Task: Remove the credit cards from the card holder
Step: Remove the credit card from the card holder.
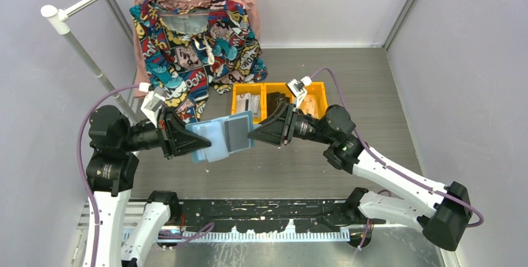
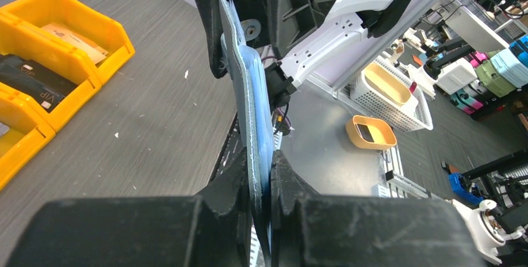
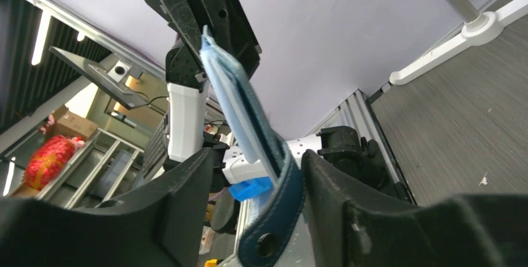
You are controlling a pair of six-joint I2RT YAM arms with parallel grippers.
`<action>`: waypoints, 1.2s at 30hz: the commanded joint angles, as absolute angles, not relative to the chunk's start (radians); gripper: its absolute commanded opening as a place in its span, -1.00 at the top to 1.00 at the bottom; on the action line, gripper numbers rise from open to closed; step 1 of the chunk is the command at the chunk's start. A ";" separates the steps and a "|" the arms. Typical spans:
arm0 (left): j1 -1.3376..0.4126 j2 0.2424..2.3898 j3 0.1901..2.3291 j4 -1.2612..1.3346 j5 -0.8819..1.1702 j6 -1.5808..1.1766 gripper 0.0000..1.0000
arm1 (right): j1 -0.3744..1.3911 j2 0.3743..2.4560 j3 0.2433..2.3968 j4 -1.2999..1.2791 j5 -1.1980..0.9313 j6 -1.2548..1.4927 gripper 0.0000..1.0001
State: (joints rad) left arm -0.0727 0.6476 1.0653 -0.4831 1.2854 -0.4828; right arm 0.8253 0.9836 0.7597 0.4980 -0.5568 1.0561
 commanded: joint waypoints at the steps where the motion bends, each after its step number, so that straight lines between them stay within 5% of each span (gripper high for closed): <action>1: -0.076 0.634 1.078 -0.405 1.319 -0.517 1.00 | 0.839 0.995 0.789 0.563 -0.547 1.040 -0.01; 3: -0.077 0.633 1.082 -0.406 1.322 -0.521 1.00 | 0.840 0.991 0.776 0.598 -0.551 1.054 0.24; 12: -0.077 0.632 1.073 -0.408 1.322 -0.518 1.00 | 0.844 0.966 0.700 0.776 -0.584 1.146 0.68; 22: -0.079 0.632 1.077 -0.413 1.324 -0.517 1.00 | 0.861 0.981 0.683 0.889 -0.604 1.194 0.61; 25: -0.080 0.632 1.075 -0.414 1.320 -0.515 1.00 | 0.863 0.979 0.689 0.883 -0.600 1.196 0.80; 33: -0.080 0.634 1.068 -0.424 1.317 -0.506 1.00 | 0.926 1.009 0.755 0.798 -0.581 1.143 0.88; 36: -0.080 0.636 1.070 -0.429 1.318 -0.501 1.00 | 0.964 1.025 0.799 0.745 -0.572 1.097 0.76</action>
